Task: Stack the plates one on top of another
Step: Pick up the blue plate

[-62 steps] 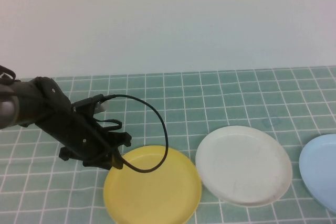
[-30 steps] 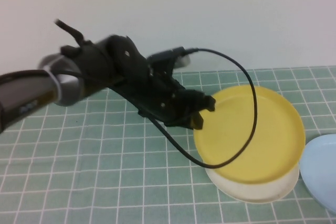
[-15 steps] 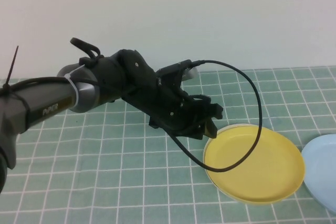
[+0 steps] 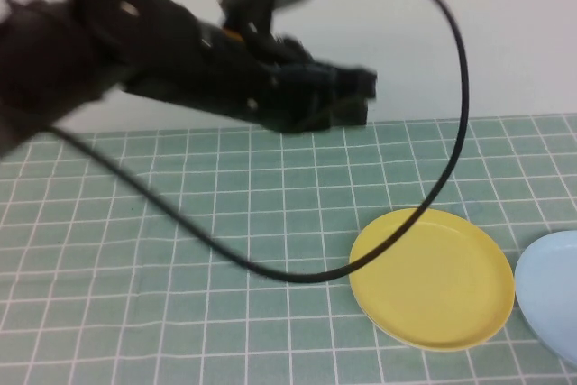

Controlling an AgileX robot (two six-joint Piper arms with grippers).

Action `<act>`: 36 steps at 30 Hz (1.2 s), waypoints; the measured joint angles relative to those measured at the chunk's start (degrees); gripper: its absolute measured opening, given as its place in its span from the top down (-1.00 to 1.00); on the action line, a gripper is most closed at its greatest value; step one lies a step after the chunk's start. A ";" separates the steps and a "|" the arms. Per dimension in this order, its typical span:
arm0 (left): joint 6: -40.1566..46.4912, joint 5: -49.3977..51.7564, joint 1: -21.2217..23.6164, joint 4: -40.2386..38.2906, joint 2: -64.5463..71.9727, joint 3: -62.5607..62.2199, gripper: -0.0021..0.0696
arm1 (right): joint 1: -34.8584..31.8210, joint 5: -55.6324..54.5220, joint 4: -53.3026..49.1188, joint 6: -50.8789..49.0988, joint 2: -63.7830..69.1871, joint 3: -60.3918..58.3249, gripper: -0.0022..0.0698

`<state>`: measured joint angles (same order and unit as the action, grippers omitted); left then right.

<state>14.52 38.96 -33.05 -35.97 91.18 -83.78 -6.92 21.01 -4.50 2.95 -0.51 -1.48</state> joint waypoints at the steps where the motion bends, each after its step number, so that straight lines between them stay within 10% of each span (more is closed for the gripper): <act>1: 0.00 0.19 0.00 -0.21 -2.35 0.00 0.94 | 0.00 0.00 0.00 0.00 0.00 0.00 0.95; 18: 0.47 6.56 0.00 -9.43 -22.92 0.10 0.94 | 0.00 0.00 0.00 0.00 0.00 0.00 0.95; 27: 10.76 -3.31 1.30 18.78 -25.26 5.35 0.94 | 0.00 0.00 0.00 0.00 0.00 0.00 0.95; 36: 10.46 -20.23 12.69 12.88 -42.66 28.66 0.94 | 0.00 0.00 0.00 0.00 0.00 0.00 0.95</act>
<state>24.98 18.74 -20.36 -23.09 48.52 -55.11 -6.92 21.01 -4.50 2.95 -0.51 -1.48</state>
